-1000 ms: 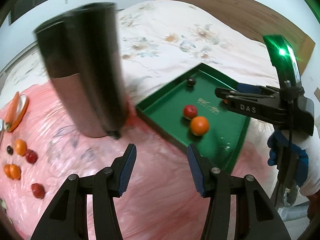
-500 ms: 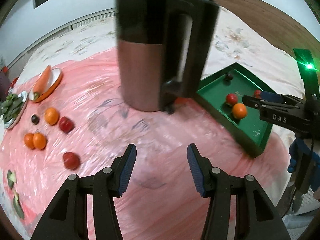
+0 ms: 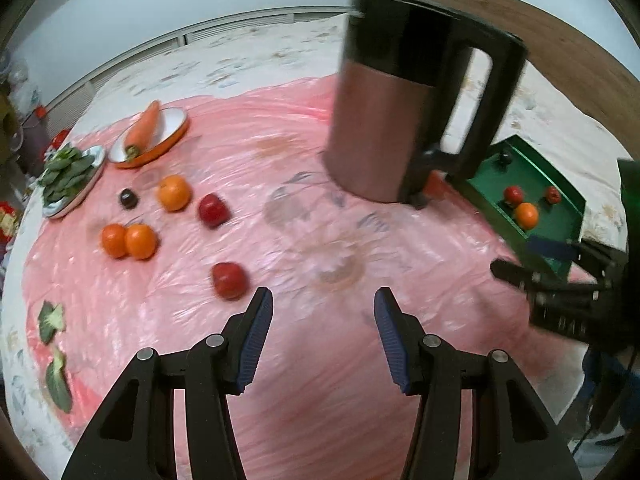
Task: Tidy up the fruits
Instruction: 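Move both open tools back over the fruit on the pink sheet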
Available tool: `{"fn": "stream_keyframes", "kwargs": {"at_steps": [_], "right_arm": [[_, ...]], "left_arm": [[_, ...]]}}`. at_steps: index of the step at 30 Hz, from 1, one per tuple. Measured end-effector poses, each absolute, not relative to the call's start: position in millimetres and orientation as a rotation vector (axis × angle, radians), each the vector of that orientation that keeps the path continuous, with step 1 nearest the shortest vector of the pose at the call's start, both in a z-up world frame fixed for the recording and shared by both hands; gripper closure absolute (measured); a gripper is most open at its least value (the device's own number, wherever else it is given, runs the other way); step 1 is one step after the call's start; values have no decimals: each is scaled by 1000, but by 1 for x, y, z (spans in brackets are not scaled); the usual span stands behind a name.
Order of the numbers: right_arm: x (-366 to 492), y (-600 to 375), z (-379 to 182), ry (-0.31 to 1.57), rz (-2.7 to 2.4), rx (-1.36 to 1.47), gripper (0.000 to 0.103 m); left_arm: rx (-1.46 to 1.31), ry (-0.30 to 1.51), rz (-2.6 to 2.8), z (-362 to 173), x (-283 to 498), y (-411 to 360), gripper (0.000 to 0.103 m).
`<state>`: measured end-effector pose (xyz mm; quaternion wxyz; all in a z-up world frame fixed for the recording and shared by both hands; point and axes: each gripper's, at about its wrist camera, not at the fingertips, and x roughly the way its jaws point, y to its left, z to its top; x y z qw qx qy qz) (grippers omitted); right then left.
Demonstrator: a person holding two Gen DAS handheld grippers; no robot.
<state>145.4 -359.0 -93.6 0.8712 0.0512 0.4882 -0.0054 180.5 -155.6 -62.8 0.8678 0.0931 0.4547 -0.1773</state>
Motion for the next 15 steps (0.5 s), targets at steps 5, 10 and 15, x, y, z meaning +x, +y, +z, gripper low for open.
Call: {"fn": "stream_keyframes", "kwargs": {"at_steps": [5, 10, 15], "right_arm": [[155, -312, -99, 1037, 98, 87, 0], [175, -277, -97, 1025, 187, 56, 0], [199, -252, -92, 997, 256, 30, 0]], "left_arm": [[195, 965, -303, -69, 187, -121, 56], [182, 982, -225, -76, 201, -87, 56], [118, 997, -131, -78, 231, -41, 56]]}}
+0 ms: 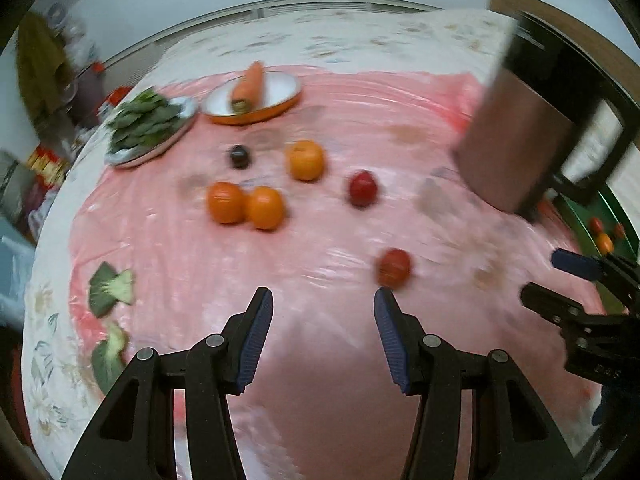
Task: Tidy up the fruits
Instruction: 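Move both open tools back over the fruit on the pink sheet, then grasp a red apple with the right tool while the left tool grasps an orange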
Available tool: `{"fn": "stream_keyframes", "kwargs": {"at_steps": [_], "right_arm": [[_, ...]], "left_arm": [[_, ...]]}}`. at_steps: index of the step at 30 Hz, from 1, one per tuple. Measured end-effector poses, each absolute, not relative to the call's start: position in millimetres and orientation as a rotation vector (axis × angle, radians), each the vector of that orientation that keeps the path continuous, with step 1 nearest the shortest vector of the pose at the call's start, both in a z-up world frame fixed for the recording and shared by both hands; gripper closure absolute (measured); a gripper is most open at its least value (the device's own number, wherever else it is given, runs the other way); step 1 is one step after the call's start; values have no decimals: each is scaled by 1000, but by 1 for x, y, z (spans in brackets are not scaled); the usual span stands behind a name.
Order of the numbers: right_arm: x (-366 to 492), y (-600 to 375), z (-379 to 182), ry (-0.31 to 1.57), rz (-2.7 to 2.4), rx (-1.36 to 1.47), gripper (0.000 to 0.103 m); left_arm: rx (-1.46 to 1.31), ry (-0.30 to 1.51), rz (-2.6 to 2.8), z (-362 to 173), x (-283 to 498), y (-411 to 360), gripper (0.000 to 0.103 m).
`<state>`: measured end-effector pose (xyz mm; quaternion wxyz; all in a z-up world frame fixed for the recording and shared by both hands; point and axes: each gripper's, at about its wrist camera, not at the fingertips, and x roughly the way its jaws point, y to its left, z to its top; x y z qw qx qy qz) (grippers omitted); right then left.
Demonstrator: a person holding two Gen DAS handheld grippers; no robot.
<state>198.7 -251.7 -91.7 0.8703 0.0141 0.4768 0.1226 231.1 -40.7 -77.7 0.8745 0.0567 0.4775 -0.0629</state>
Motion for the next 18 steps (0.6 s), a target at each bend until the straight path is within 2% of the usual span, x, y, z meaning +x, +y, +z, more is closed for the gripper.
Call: {"fn": "stream_keyframes", "kwargs": {"at_steps": [11, 18], "right_arm": [[264, -203, -89, 938, 362, -12, 0], [293, -178, -98, 921, 409, -47, 0]], "left_arm": [[-137, 1028, 2, -86, 311, 44, 57], [-239, 1063, 9, -102, 337, 51, 57]]}}
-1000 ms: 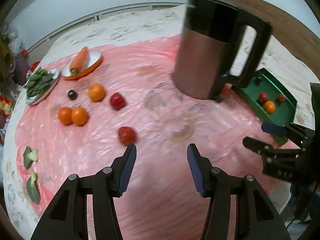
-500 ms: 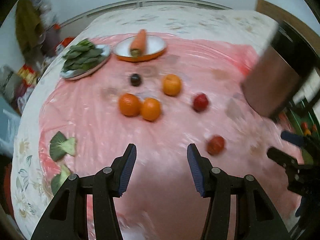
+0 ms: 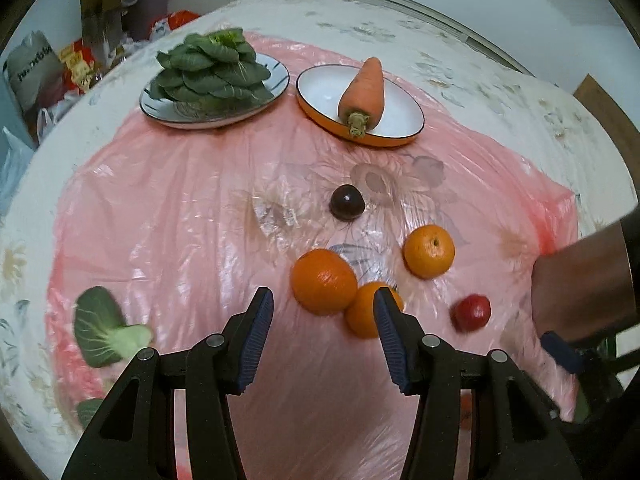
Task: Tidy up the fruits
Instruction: 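Grasp a red apple with the right tool while the left tool grasps an orange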
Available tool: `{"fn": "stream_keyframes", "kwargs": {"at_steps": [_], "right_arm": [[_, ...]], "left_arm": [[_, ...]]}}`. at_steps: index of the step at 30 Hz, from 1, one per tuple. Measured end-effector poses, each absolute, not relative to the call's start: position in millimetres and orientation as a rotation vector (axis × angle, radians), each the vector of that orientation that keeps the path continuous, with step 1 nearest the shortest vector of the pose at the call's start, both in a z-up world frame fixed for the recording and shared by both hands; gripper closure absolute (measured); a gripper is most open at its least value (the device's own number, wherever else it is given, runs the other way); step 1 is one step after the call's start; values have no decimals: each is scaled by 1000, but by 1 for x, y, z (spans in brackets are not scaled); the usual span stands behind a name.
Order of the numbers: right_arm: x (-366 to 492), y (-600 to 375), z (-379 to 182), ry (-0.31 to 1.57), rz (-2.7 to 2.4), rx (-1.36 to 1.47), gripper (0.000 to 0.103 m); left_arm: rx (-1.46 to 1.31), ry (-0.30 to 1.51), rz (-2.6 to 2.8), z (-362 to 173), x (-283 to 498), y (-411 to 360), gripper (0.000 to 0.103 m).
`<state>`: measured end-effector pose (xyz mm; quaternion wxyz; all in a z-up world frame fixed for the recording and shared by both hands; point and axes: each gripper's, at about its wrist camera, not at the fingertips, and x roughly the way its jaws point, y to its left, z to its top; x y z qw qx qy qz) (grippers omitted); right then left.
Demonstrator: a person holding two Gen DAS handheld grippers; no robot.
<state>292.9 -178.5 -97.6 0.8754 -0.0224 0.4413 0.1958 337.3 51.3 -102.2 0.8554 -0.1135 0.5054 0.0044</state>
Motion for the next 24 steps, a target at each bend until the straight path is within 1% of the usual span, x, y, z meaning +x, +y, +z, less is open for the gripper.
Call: {"fn": "stream_keyframes", "kwargs": {"at_steps": [7, 15, 16, 18, 24], "right_arm": [[313, -168, -110, 924, 418, -56, 0], [331, -155, -118, 920, 428, -89, 0], [334, -154, -120, 925, 429, -85, 2], [337, -153, -121, 929, 434, -78, 11], [341, -147, -128, 942, 442, -94, 15]], "left_arm": [[-307, 1116, 38, -122, 358, 53, 60], [-352, 1157, 81, -132, 372, 51, 60], [-355, 1159, 84, -133, 372, 52, 60], [-355, 1163, 93, -134, 373, 52, 61], [-366, 1164, 93, -138, 374, 53, 61]]}}
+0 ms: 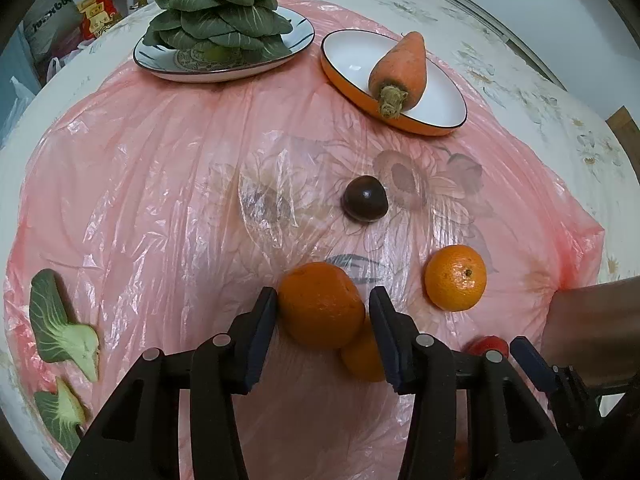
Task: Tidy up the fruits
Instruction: 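Grasp a red apple with the right tool while the left tool grasps an orange, then carry the apple and orange over the green tray with both tools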
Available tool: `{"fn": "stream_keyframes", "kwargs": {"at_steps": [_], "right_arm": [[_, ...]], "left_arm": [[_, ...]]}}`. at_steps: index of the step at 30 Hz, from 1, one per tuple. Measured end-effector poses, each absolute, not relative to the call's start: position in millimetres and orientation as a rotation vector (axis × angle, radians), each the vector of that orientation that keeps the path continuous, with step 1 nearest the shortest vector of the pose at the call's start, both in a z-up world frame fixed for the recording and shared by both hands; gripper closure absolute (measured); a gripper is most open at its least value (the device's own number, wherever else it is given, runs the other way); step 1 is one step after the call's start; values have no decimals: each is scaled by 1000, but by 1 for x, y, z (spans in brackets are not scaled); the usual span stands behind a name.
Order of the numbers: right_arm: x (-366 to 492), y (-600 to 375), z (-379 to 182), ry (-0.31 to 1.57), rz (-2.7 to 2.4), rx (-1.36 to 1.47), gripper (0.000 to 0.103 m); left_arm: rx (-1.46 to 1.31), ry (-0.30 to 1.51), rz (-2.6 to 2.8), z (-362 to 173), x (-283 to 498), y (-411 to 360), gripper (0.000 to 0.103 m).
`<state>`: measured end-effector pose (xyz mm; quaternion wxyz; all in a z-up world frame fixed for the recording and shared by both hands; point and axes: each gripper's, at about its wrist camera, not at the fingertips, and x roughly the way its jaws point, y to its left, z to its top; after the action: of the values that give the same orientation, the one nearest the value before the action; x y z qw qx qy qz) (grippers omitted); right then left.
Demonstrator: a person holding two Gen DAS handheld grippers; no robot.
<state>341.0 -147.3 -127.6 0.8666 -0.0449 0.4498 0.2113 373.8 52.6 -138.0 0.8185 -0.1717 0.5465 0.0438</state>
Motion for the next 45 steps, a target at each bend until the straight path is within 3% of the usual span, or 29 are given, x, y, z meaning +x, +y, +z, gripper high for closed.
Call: {"fn": "stream_keyframes", "kwargs": {"at_steps": [5, 7, 9, 13, 45], "right_arm": [[342, -142, -135, 955, 442, -126, 17], [343, -140, -137, 959, 444, -133, 27], [343, -137, -141, 966, 441, -146, 28], [347, -141, -145, 981, 434, -128, 41], [341, -171, -124, 964, 445, 83, 41]], "left_arm": [[-410, 1171, 93, -145, 377, 57, 61], [-424, 1169, 92, -146, 377, 59, 62], [-446, 1171, 95, -149, 377, 62, 64], [-483, 1156, 86, -152, 374, 66, 65], [-486, 1085, 39, -129, 353, 78, 66]]}}
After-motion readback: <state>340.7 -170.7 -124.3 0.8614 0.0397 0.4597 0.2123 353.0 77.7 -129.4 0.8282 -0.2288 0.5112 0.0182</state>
